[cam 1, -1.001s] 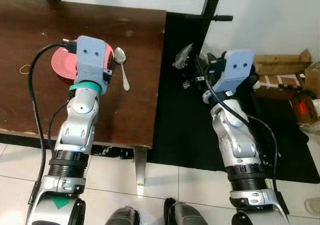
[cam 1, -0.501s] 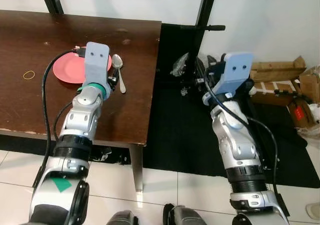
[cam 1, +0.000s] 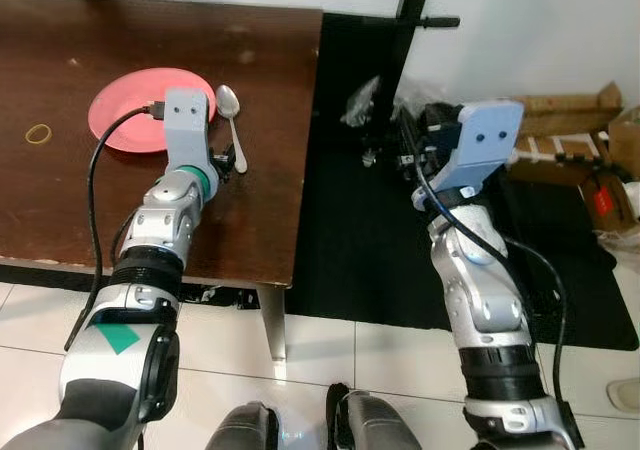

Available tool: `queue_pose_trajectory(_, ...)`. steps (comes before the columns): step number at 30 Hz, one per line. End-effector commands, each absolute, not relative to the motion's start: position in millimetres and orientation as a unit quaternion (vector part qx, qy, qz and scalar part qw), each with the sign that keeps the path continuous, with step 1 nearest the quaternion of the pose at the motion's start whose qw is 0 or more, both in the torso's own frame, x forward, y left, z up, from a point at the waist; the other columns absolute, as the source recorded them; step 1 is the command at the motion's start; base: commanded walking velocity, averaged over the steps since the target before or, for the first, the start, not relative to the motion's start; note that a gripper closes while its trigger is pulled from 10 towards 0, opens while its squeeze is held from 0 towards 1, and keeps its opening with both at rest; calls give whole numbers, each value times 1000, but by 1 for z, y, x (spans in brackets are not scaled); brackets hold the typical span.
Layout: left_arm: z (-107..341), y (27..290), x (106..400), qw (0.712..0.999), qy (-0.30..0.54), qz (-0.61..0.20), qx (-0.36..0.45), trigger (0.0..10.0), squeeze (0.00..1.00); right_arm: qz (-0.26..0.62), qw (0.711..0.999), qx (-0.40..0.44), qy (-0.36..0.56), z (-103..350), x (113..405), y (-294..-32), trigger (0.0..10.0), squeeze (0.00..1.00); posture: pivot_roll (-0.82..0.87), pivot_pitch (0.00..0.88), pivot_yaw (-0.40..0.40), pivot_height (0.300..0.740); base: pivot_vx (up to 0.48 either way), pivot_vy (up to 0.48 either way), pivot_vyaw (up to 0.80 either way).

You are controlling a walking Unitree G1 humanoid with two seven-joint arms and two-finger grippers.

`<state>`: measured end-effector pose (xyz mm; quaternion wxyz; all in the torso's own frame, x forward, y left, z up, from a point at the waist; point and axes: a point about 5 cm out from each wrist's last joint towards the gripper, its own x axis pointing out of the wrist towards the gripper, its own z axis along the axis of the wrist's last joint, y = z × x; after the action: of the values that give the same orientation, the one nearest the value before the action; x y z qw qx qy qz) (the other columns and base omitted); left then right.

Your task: Setting the table

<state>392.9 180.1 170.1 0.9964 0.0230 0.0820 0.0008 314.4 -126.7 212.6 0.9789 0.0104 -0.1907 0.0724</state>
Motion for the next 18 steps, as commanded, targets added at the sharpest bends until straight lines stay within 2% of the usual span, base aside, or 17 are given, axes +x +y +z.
queue_pose_trajectory(1,174,180,393,997,69,-7,38,10000,0,77,980,10,-183,211,311,-125,10000,0,17,213,47,740,0,0,0)
queue_pose_trajectory(9,202,169,398,998,12,-39,44,10000,0,91,973,21,-213,232,303,-115,10000,0,27,268,65,740,0,0,0)
queue_pose_trajectory(18,208,169,402,999,4,-34,30,10000,0,95,973,26,-211,233,295,-111,10000,0,27,306,70,740,0,0,0)
